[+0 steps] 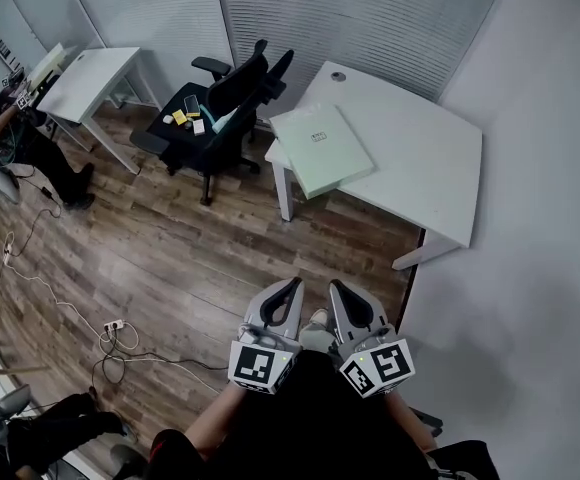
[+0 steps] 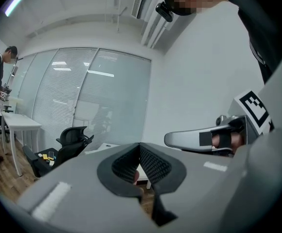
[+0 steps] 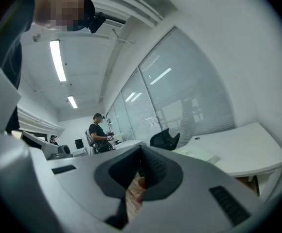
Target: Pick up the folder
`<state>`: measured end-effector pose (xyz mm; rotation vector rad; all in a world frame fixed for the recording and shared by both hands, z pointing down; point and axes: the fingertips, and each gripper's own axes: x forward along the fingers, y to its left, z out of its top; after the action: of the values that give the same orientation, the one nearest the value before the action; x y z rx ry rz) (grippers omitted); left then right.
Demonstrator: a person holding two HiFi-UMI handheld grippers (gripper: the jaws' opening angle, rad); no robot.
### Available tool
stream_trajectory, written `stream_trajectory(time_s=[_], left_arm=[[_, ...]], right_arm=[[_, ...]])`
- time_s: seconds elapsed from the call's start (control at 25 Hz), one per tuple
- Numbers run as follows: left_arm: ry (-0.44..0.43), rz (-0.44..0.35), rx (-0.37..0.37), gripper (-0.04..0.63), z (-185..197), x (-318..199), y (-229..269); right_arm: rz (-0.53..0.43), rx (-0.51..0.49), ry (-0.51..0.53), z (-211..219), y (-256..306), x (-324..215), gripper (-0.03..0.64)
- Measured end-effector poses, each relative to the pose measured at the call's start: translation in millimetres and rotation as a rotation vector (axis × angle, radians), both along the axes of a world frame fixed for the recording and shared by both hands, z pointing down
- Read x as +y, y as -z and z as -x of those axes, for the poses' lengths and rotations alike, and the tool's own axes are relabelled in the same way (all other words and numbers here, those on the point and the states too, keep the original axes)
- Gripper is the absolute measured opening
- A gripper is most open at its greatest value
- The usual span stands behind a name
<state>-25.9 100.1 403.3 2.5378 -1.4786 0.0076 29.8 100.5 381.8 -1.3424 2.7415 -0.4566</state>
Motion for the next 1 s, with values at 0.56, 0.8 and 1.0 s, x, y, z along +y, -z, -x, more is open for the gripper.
stream_trajectory(time_s=[0.56, 0.8, 1.0], left_arm=[[0.034, 0.017, 0.01, 0.005, -51, -51, -17], [0.048, 0.051, 0.014, 0.006, -52, -70, -28], [0.036, 0.085, 0.033, 0.006, -52, -88, -45]], right_arm=[[-0.001, 0.024, 0.018, -55, -9, -50, 0.0], [0.021, 0.029, 0.004, -66, -17, -67, 0.0], [0.033, 0.046, -0.005, -65, -26, -82, 0.0]])
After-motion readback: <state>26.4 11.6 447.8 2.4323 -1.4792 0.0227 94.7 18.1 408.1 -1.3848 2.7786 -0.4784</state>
